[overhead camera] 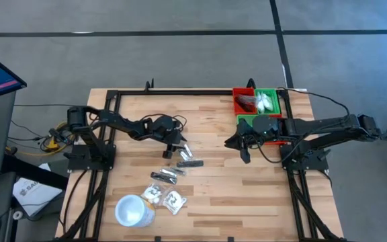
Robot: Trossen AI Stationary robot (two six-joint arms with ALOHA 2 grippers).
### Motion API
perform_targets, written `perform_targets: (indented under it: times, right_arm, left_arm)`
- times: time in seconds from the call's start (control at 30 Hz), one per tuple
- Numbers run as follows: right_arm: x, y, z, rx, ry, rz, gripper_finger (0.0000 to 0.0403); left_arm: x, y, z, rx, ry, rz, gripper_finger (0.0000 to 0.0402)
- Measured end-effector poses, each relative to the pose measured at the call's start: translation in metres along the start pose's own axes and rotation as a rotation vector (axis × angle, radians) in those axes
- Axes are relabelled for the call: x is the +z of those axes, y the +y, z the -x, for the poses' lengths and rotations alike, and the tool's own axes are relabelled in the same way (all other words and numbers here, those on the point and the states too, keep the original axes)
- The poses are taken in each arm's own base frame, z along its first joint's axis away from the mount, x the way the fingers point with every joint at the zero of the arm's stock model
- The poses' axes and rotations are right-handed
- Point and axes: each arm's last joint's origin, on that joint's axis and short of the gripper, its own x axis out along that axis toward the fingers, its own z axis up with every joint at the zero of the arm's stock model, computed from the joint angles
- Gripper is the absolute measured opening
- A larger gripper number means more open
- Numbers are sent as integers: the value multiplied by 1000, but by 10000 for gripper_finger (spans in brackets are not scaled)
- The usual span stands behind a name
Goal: Pick & Place Travel size toiletries
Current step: Put the silver nail cutter into the bottom green bin
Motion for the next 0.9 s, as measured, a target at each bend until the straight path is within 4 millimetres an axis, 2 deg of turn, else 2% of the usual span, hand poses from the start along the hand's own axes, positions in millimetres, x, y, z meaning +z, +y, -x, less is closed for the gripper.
perform_targets:
  times: [0.1,0.5,0.63,0.83,0.9]
  right_arm:
    - [0,0,0,0,0,0,57]
    - [0,0,0,0,1,0,57]
    - [0,0,0,0,1,0,57]
    - [0,0,0,-1,4,0,57]
    - [0,0,0,-1,4,0,57]
  left_arm:
    - [-7,-2,-9,-23,14,6,163]
    - [-12,1,-32,-85,10,16,160]
    - [-13,0,-32,-88,18,26,129]
    - [-15,-1,-32,-96,37,30,50]
    - [-15,-1,-32,-96,43,33,44]
